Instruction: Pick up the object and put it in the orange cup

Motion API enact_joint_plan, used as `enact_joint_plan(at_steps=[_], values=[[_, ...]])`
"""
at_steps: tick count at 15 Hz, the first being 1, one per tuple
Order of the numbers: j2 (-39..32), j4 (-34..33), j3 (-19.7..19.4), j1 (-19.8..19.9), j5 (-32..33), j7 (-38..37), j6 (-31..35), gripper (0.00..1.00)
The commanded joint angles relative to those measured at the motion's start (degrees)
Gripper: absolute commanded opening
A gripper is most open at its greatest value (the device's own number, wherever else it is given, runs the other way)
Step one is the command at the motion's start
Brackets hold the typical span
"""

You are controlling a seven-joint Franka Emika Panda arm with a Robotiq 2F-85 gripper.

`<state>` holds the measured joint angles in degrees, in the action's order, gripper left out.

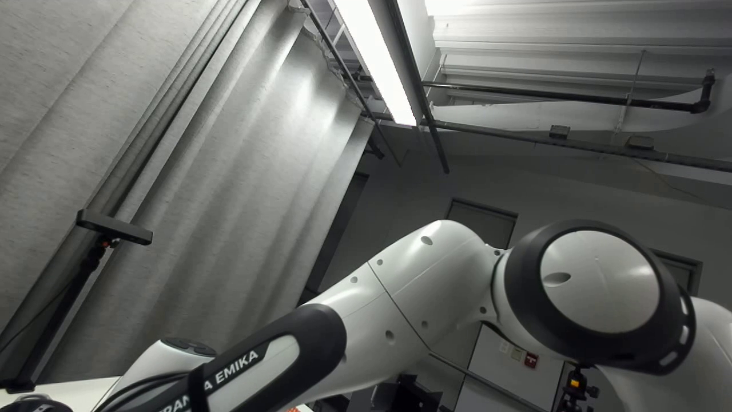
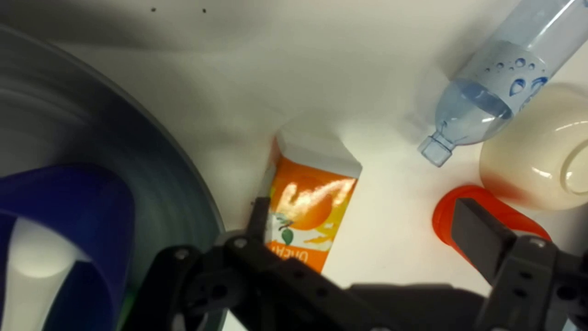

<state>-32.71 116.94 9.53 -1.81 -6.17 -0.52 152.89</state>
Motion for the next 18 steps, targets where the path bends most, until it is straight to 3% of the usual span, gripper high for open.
enact_joint_plan(at_steps=[1,18], values=[[0.41,0.46,0.12,0.43,-2.27,0.35,1.23,1.00],[-1.48,-1.52,0.03,1.16,-5.97,0.14,0.81,1.00]])
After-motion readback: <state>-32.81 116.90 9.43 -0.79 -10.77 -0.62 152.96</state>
